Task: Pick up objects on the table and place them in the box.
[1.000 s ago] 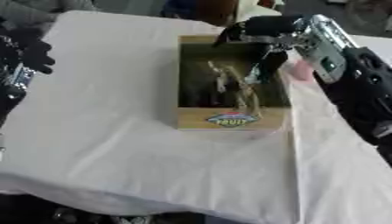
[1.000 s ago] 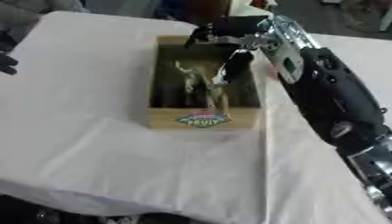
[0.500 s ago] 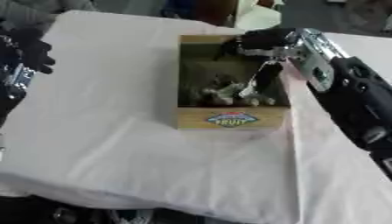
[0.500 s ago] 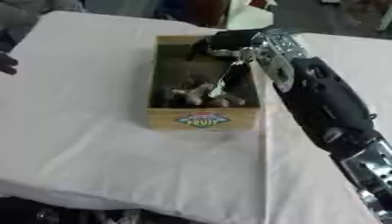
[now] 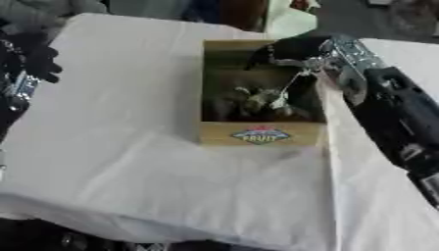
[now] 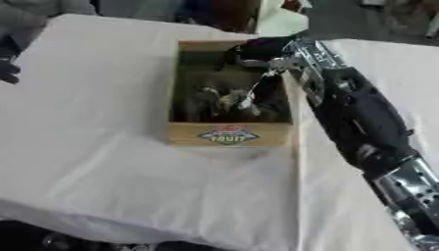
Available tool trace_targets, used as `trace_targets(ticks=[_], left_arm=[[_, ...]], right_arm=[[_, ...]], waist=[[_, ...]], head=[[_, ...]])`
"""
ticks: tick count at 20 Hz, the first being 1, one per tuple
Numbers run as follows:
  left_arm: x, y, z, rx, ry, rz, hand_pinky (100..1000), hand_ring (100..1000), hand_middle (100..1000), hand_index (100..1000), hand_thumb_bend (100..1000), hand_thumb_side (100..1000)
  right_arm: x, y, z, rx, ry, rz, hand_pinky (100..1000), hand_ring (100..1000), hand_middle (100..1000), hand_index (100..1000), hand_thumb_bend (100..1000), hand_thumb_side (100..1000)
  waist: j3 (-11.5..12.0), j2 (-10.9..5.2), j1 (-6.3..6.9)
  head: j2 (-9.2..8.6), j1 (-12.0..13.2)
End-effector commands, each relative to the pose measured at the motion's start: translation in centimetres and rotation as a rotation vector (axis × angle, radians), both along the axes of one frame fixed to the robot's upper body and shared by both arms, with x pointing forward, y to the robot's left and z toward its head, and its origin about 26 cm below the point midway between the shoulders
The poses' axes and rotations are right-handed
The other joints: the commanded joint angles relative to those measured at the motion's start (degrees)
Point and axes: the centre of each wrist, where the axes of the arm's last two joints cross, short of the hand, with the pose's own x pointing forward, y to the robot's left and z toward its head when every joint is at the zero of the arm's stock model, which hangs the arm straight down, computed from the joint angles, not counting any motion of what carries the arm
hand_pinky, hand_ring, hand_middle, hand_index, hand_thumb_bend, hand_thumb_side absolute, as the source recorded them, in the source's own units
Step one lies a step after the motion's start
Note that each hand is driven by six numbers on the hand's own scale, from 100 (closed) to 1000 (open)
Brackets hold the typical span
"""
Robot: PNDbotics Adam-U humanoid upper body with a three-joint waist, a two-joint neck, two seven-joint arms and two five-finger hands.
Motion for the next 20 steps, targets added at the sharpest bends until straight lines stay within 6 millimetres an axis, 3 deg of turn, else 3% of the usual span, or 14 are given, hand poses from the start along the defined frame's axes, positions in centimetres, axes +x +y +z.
trace_targets(ticks=[1, 10, 20], left_arm=[[-0.1, 0.3, 0.9, 0.012, -0.029, 0.004, 582, 600, 616, 797, 563, 711], [-0.1, 0.6, 0.7, 0.016, -0.023, 0.015, 582, 601, 616, 797, 562, 711], [-0.2, 0.8, 0.6, 0.017, -0.02, 0.019, 583, 601, 617, 798, 560, 712]], right_arm=[[0.0, -2.3, 0.0, -0.047, 0.024, -0.029, 805, 857, 856, 926, 515, 563], [-1.0, -6.2, 4.6, 0.08, -0.01, -0.091, 800, 848, 848, 924, 508, 546], [-1.6, -9.5, 5.7, 0.251, 0.076, -0.173, 775, 816, 828, 919, 515, 544]], waist=[[-0.31, -0.56, 0.27], [-1.54, -0.92, -0.13], [-2.07, -1.03, -0.14]], head=[[0.28, 0.39], [0.28, 1.47], [0.28, 2.08]])
